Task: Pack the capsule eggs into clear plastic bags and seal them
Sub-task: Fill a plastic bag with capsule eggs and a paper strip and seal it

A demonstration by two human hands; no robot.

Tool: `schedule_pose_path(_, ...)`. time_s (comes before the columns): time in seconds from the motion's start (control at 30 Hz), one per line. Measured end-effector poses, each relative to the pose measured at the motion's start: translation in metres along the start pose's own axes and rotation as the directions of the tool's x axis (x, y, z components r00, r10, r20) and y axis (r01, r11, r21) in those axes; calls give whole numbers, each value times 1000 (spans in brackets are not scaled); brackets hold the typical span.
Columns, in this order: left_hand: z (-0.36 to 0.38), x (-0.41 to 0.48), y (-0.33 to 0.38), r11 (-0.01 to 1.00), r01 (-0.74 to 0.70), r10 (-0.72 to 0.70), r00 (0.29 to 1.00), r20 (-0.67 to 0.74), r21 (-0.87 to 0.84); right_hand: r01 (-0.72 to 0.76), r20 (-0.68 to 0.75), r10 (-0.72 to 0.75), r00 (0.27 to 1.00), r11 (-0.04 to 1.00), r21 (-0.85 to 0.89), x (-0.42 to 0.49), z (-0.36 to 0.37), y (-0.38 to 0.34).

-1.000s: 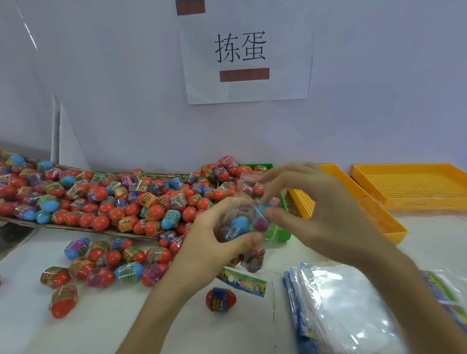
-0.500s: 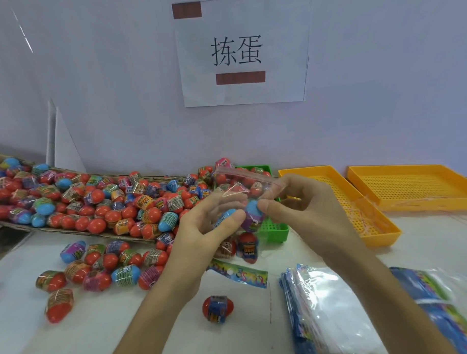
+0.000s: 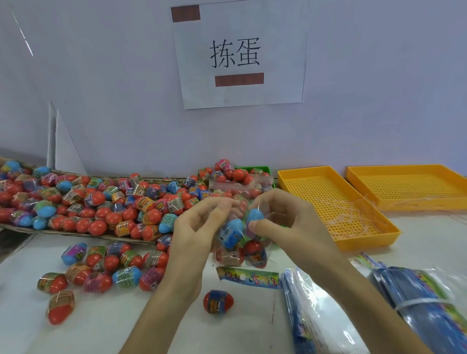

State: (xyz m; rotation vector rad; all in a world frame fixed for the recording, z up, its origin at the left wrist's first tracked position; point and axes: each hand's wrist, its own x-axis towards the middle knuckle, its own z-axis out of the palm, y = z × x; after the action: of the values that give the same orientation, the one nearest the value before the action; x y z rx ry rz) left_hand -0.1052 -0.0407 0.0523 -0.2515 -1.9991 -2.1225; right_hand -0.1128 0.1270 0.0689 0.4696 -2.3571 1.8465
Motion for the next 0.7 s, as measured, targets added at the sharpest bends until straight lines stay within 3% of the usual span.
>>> schedule_pose_path(0.3,1,-1,0,995,-77,70,992,-109,-58,-37,-23,38,999,997,65,-1,1,1)
schedule_pose_path(0.43,4,-2,-1,997,-70,68,996,-63,-26,77,-218,-56,974,993,89,-1,-1,1)
schedule_pose_path(0.57,6,-2,-1,997,-62,60,997,-52,-44,30,-287,19,958,986,166,2,-8,3)
schedule_pose_path(0.7,4,-3,-2,996,-87,87,994,-62,7,68,-298,-54,953,997,35,2,-6,6)
